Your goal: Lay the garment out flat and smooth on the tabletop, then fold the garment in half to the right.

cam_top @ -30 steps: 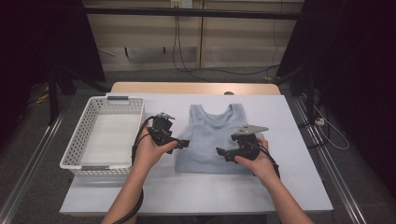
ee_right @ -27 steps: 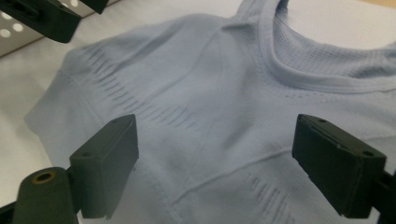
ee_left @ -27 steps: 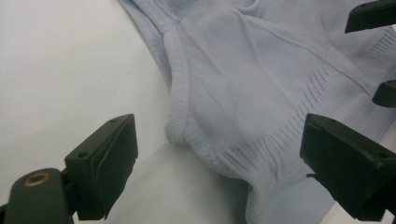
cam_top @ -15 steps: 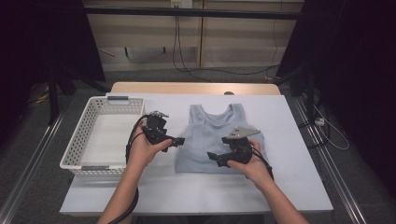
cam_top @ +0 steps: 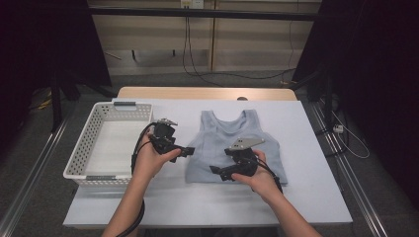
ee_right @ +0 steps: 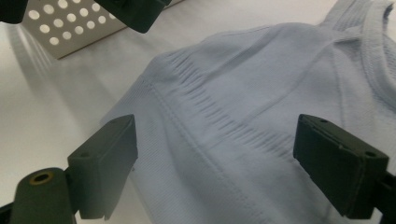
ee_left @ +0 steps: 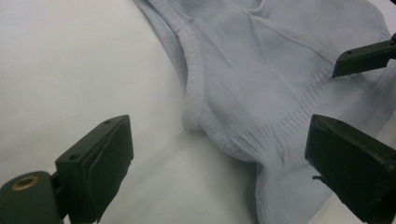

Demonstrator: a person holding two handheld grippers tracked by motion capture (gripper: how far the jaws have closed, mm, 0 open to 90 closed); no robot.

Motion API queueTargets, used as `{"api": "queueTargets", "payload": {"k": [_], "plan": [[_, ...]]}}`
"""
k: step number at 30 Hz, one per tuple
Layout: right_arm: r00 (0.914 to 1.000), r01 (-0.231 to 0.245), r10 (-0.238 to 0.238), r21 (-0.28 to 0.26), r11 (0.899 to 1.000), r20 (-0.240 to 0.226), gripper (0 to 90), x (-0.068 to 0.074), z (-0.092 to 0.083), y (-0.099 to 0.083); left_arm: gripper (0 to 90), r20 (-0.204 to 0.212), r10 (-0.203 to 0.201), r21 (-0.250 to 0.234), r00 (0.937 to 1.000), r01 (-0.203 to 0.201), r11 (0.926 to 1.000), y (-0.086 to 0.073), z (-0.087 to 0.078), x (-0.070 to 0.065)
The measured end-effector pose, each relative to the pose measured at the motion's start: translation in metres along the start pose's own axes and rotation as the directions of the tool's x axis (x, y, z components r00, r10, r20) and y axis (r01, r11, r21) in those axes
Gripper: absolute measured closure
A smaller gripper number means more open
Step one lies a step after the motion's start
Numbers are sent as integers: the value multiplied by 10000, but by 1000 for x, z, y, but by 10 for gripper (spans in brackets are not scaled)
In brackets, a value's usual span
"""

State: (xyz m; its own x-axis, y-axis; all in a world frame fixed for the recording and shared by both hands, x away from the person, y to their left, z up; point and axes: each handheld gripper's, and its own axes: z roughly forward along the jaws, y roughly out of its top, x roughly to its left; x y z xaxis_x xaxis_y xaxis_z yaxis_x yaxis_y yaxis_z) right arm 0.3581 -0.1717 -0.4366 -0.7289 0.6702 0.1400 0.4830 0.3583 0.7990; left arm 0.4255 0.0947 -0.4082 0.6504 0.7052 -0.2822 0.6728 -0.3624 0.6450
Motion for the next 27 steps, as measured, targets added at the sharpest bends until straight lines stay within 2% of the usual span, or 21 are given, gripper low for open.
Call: {"api": "queueTargets", "payload": {"k": [3, 10, 14, 21, 25, 27], "plan": [[10000, 54, -53, 115, 9999, -76, 134, 3, 1, -1, 79, -61, 25, 7, 10000, -25, 10000, 0, 0, -1], [9999, 124, -124, 85, 9999, -57, 133, 5, 0, -2, 75, 13, 26, 28, 10000, -26, 10000, 1, 2, -3], [9998, 154, -154, 26, 9999, -95, 134, 6, 0, -1, 73, -78, -63, 52, 10000, 63, 10000, -1, 4, -2], [9996, 198, -198, 42, 9998, -177, 137, 8, 2, -1, 72, 103, -53, 98, 9999, 52, 9999, 2, 7, 0], [9994, 221, -220, 28, 9998, -250, 137, 10, 1, -2, 72, 163, -245, 17, 9996, 245, 9997, 5, 10, 1], [9992, 235, -233, 53, 9997, -310, 136, 13, 0, -4, 72, 301, -225, 142, 9993, 221, 9997, 5, 10, 2]]}}
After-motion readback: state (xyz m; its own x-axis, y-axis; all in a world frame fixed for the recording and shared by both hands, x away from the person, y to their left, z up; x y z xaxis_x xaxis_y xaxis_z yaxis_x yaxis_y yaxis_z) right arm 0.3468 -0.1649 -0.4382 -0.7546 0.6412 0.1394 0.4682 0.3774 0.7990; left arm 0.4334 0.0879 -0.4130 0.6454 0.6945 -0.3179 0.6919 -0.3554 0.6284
